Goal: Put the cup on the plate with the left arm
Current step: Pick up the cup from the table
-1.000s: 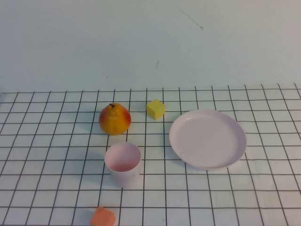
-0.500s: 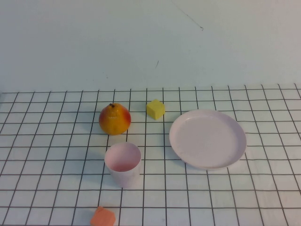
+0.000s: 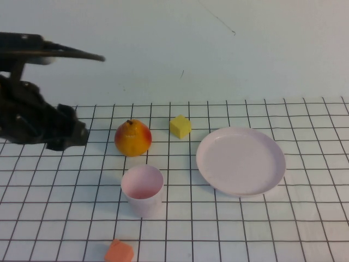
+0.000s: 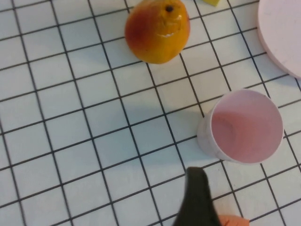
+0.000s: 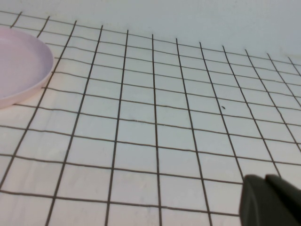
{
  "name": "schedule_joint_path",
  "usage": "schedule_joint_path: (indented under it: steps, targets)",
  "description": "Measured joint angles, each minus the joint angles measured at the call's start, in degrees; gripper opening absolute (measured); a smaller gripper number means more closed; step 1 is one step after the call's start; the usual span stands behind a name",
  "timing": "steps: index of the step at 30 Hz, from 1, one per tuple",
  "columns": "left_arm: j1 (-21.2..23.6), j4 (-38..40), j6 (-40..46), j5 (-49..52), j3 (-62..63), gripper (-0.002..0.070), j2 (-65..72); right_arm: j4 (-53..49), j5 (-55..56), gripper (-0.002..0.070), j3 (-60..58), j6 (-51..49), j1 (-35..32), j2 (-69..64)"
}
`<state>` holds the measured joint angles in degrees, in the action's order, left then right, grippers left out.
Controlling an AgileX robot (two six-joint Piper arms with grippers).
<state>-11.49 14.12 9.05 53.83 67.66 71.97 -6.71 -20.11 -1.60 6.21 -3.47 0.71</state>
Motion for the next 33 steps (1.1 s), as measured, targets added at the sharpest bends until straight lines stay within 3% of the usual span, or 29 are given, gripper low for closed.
schedule_joint_path:
  steps: [3,9,20,23,26,28,33]
  targets:
    - [-3.41,-2.04,-2.18,0.50,3.25,0.0460,6.54,0.00,0.00,-0.0002,0.00,0.00,0.00,0.00]
    - [-8.73,-8.32,-5.66,-0.26,5.86,0.0450,17.02,0.00,0.00,-0.0002,0.00,0.00,0.00,0.00]
    - [-9.97,-9.36,-7.02,-5.72,7.35,0.0442,33.93,0.00,0.00,-0.0002,0.00,0.00,0.00,0.00]
    - [-9.97,-9.55,-6.77,-6.07,7.35,0.0360,36.54,0.00,0.00,-0.0002,0.00,0.00,0.00,0.00]
    - [-9.97,-9.59,-6.77,-6.28,7.35,0.0166,37.35,0.00,0.00,-0.0002,0.00,0.00,0.00,0.00]
    - [-9.97,-8.88,-6.41,-6.42,7.78,0.0076,37.35,0.00,0.00,-0.0002,0.00,0.00,0.00,0.00]
    - [-10.30,-2.13,-3.48,-5.18,12.62,0.0019,37.35,0.00,0.00,-0.0002,0.00,0.00,0.00,0.00]
